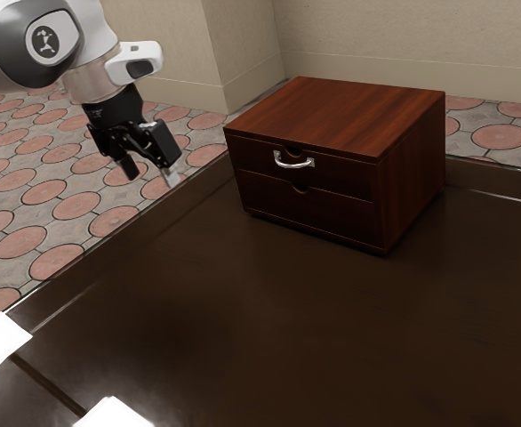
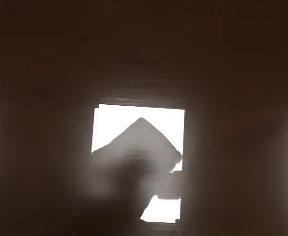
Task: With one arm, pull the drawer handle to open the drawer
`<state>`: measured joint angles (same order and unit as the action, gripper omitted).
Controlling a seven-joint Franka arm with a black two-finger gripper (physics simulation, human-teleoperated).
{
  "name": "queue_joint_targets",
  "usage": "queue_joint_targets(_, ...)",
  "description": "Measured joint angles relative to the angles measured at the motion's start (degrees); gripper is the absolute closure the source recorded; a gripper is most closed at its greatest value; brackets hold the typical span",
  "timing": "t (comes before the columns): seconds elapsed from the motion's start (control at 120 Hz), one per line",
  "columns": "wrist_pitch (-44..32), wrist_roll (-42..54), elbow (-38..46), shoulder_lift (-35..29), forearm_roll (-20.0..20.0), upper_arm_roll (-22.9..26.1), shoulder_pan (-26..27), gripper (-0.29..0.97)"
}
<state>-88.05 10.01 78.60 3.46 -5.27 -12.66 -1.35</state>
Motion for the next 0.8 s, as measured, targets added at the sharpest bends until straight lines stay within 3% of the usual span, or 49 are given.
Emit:
queue_joint_targets(0.15,0.02,0.26,-0.13,0.04,0.00,-0.02,-0.17,0.00)
queue_joint_targets(0.25,1.26,2.73,-8.03,-0.52,1.78,0.36,-0.21,0.00)
queue_joint_targets(0.417,2.72,16.07,-11.36,-4.49,4.41,2.44,-0.64,0.00)
queue_joint_targets(0.517,3.01,26.46,-11.26,-4.67,3.69,3.76,-1.43,0.00)
queue_joint_targets(0.683,2.52,39.39,-11.39,0.69,0.93,4.81,-1.94,0.00)
queue_joint_targets(0.8,-2.03,46.51,-7.60,2.55,0.75,5.35,0.43,0.00)
